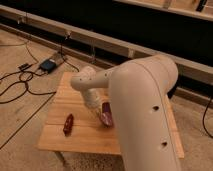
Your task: Drag the ceramic bowl in a circle
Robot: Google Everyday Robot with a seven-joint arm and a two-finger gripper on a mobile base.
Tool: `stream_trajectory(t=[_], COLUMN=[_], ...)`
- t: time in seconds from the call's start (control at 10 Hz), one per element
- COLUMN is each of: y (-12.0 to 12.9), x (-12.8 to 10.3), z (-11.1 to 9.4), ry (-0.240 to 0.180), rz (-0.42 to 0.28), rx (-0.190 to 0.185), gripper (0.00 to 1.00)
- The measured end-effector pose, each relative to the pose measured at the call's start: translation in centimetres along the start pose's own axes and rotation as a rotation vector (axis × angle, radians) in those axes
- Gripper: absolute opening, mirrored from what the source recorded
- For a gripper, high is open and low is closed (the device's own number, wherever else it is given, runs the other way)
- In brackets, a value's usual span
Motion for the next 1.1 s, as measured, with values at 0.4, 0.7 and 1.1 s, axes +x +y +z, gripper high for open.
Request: stream_trajectory(t=[0.4, 0.7, 1.1], y=[0.3, 0.7, 1.3], x=[-0.1, -0.2, 0.0], z=[0.3, -1.0, -5.7], ry=[-0.006, -0.021, -0.074], rz=[-0.010, -0.013, 0.027], rx=[0.007, -0.006, -0.163], gripper=[0.80, 0.80, 0.80])
